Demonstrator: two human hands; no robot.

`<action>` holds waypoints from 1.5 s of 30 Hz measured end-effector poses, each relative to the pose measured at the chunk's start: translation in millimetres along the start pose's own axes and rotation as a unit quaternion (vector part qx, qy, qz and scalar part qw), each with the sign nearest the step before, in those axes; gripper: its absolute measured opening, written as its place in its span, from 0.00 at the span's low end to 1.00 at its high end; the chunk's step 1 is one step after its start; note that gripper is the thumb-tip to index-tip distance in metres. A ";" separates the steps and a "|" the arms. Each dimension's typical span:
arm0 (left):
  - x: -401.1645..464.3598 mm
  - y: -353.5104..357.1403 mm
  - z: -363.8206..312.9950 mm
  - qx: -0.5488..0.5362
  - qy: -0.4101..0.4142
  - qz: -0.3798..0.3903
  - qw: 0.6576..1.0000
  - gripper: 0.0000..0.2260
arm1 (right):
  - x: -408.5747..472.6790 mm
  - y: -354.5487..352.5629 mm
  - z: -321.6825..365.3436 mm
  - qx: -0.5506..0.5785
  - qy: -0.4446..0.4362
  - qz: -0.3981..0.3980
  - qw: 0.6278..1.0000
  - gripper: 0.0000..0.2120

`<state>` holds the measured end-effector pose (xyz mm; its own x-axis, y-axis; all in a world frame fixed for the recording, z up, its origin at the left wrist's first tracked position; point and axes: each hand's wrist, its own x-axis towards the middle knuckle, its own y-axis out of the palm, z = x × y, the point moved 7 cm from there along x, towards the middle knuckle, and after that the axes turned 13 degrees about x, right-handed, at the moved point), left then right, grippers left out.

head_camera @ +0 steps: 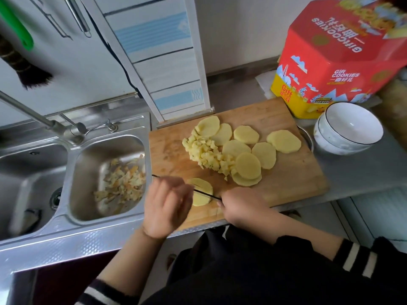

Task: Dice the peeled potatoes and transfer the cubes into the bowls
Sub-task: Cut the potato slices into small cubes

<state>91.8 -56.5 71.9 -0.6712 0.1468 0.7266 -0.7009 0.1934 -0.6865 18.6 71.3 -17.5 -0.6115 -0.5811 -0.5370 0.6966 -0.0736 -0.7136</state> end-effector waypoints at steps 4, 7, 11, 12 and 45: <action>-75.1 49.5 -2.6 -0.019 -0.007 0.151 0.988 0.04 | 2.4 1.2 3.6 0.005 -0.004 -0.001 1.000 0.10; -101.7 76.4 9.6 0.010 -0.082 0.206 0.975 0.04 | 0.5 2.6 4.9 -0.001 0.000 0.013 1.000 0.12; -110.4 96.0 15.2 0.057 -0.132 0.227 0.963 0.06 | -0.1 3.2 7.7 -0.023 -0.003 0.022 0.999 0.10; -110.5 98.2 14.7 0.059 -0.137 0.229 0.962 0.06 | 0.2 3.6 7.7 -0.024 -0.004 0.024 0.999 0.10; -123.0 103.9 15.7 0.025 -0.195 0.202 0.959 0.10 | 32.5 8.8 -9.8 0.088 0.059 0.024 0.994 0.13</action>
<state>97.7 -69.7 -89.2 -0.9233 -0.1752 0.3419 -0.3682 0.1496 -0.9177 1.1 59.7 -45.6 -0.6077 -0.4899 -0.6250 0.7749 -0.1937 -0.6017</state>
